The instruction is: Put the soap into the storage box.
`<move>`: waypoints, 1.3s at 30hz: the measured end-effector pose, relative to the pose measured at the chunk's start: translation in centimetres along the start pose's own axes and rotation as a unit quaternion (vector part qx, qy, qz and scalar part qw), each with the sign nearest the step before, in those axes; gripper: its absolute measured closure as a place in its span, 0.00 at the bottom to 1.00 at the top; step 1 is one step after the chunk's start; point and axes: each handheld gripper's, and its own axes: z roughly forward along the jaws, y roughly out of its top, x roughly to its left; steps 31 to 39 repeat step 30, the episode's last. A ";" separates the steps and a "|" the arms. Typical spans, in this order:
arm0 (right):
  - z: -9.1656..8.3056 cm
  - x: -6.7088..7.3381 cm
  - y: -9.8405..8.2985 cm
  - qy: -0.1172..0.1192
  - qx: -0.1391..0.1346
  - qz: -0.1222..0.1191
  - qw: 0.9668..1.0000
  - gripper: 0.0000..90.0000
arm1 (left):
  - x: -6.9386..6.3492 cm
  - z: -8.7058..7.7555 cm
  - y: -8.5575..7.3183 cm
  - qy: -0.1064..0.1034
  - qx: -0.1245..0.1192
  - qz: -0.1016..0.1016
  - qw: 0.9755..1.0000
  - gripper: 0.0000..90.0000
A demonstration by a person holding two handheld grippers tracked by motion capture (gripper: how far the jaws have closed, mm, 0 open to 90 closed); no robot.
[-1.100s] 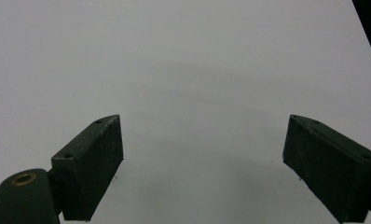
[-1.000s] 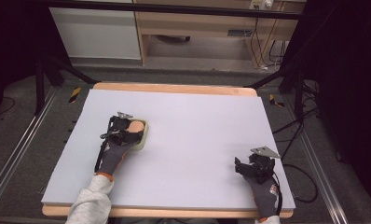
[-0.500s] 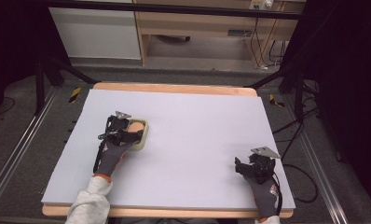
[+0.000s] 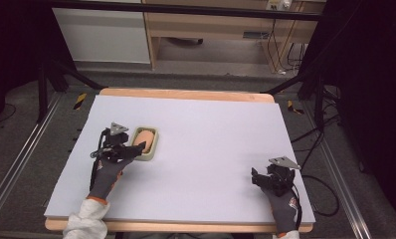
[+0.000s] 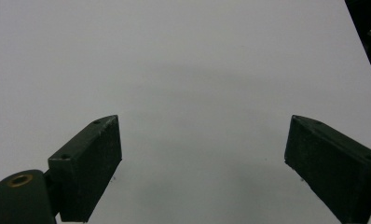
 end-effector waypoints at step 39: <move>0.0 -0.7 -0.5 -0.021 0.000 0.010 1.000 0.07 | 2.8 -4.5 -8.4 0.032 0.003 0.002 0.999 0.27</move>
